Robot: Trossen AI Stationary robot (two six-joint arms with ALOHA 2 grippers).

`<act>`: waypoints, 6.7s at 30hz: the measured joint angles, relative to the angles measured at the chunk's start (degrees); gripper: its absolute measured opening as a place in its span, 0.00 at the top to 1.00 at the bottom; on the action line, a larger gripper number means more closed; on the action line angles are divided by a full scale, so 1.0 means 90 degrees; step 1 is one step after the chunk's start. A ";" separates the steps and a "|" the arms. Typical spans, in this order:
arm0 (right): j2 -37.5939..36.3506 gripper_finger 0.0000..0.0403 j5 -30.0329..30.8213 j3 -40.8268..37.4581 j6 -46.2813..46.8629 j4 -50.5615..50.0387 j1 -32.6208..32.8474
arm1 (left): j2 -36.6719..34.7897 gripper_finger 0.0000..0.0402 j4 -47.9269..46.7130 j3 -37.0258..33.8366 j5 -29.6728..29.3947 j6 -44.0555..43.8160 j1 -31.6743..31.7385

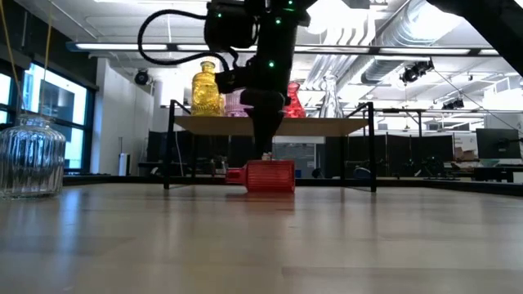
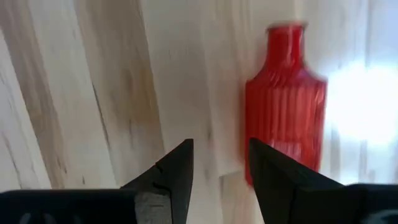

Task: Sort vases onto shelf
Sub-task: Put the red vase on the shelf

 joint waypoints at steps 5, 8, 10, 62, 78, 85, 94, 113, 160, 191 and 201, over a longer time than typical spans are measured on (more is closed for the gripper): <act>0.0000 0.67 0.0173 -0.0272 0.0504 -0.0228 0.0038 | 0.0000 0.64 0.0000 0.0000 0.0000 0.0000 0.0000; 0.0000 0.68 0.0276 -0.0492 0.0658 -0.0380 0.0072 | 0.0000 0.64 0.0000 0.0000 0.0000 0.0000 -0.0001; 0.0000 0.69 0.0396 -0.0557 0.0736 -0.0536 0.0101 | 0.0000 0.64 0.0002 0.0000 0.0000 0.0000 0.0000; 0.0078 1.00 0.0938 -0.0123 0.0159 0.0274 0.0196 | -0.0005 0.64 0.0000 0.0000 -0.0002 0.0165 0.0000; 0.0061 0.97 -0.1096 0.0112 -0.3186 0.0799 -0.0043 | -0.0002 0.64 -0.0002 0.0000 0.0000 0.0164 -0.0002; 0.0068 0.87 -0.1167 0.0105 -0.3896 0.0874 -0.0066 | -0.0002 0.64 0.0000 0.0000 0.0000 0.0153 0.0000; 0.0068 0.64 -0.1019 0.0102 -0.4670 0.1088 -0.0124 | -0.0002 0.64 0.0000 0.0000 0.0000 0.0067 -0.0002; 0.0727 0.47 0.0280 0.0100 -0.4989 0.1436 -0.0340 | 0.0000 0.64 -0.0001 0.0000 0.0040 -0.0002 -0.0002; 0.0678 0.47 -0.0002 0.0136 -0.4005 0.1916 -0.0494 | 0.0000 0.64 0.0000 -0.0002 0.0160 -0.0005 -0.0019; 0.0977 0.47 -0.0347 0.0083 -0.3634 0.1441 -0.0300 | 0.0000 0.64 0.0000 -0.0002 0.0221 -0.0017 -0.0019; 0.0998 0.47 -0.0008 0.0090 -0.3372 0.1466 -0.0347 | -0.0002 0.64 -0.0002 -0.0002 0.0222 -0.0002 -0.0019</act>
